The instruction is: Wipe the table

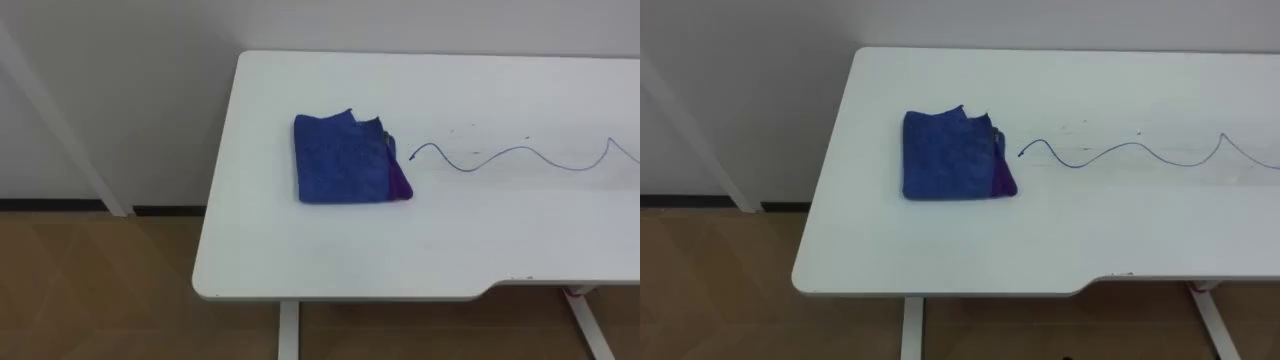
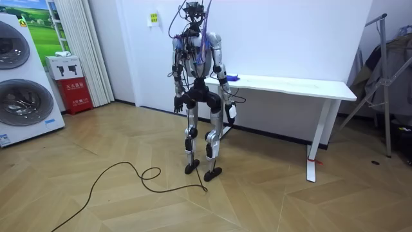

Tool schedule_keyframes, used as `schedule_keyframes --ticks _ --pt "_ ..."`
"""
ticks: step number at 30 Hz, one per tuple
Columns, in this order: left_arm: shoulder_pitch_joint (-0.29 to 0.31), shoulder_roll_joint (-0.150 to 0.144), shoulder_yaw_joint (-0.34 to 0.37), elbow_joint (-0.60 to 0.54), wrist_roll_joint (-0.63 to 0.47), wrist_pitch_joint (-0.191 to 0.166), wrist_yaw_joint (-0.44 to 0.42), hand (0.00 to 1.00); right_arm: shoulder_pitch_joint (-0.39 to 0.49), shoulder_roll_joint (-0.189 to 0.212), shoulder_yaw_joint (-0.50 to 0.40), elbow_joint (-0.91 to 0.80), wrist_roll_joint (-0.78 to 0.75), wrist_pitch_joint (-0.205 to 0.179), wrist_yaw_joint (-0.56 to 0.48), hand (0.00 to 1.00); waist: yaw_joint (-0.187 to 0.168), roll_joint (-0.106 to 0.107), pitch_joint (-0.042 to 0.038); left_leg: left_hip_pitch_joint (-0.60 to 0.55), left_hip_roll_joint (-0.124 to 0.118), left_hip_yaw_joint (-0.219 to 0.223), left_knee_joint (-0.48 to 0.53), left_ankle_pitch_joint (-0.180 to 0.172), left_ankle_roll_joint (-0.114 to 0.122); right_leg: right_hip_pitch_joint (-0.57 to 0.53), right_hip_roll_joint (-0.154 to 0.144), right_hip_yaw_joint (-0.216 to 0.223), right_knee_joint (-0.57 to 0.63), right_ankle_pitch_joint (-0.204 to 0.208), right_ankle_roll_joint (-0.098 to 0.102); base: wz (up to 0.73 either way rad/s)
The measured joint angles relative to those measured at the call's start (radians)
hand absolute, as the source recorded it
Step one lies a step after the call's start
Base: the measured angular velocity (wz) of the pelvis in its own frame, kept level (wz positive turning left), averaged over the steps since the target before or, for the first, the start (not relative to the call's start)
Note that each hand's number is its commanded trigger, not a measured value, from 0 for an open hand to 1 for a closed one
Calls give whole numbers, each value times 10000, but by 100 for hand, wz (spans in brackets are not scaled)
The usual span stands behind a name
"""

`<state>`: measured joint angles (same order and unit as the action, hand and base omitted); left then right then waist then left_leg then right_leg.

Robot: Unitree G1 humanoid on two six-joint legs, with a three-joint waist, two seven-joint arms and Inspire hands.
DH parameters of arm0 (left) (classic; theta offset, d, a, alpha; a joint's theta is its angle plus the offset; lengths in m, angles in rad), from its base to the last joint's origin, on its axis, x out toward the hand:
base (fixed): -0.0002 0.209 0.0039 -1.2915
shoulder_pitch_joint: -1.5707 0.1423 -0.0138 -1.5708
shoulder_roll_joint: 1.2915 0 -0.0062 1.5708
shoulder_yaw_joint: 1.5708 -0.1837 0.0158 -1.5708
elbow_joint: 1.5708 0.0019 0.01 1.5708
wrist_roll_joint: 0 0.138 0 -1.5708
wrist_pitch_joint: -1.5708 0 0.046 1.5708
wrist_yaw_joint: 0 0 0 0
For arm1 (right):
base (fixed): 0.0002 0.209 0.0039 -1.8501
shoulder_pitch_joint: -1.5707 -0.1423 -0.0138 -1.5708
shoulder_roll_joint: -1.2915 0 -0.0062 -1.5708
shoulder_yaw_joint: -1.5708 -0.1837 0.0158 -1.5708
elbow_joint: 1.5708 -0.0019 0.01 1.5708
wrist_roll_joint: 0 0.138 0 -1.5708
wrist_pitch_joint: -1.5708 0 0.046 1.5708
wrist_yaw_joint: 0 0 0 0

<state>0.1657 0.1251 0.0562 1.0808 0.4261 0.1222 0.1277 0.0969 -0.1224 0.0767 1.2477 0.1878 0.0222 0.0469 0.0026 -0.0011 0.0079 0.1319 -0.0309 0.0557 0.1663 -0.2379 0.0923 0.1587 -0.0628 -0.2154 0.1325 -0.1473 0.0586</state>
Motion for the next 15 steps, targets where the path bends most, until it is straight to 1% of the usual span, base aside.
schedule_keyframes --ticks 5,9,11,13,15 --pt "24 -12 20 11 -19 2 -17 0 6 -12 -12 59 88 7 33 0 37 8 4 27 6 97 -5 0 0 -5 1 29 -4 0 0 -3" --pt "57 -29 354 11 -3 15 -44 0 53 -5 -142 198 615 14 -5 0 37 3 1 29 5 118 -16 -1 0 -13 2 26 -4 0 0 -1" --pt "149 -39 528 8 -3 25 -41 0 68 0 -453 582 1398 31 -194 0 9 16 -10 29 4 116 -16 -1 0 -14 4 25 -2 0 0 0" --pt "263 -67 645 -5 5 89 -13 0 207 6 -861 746 1758 99 -393 0 -29 27 -20 30 5 113 -16 -1 0 -13 6 54 -3 0 -1 2" --pt "368 -69 689 -14 -7 229 15 0 330 8 -1369 793 2287 237 -667 0 -215 32 -26 23 4 53 -7 -1 0 0 6 61 6 0 -1 7"
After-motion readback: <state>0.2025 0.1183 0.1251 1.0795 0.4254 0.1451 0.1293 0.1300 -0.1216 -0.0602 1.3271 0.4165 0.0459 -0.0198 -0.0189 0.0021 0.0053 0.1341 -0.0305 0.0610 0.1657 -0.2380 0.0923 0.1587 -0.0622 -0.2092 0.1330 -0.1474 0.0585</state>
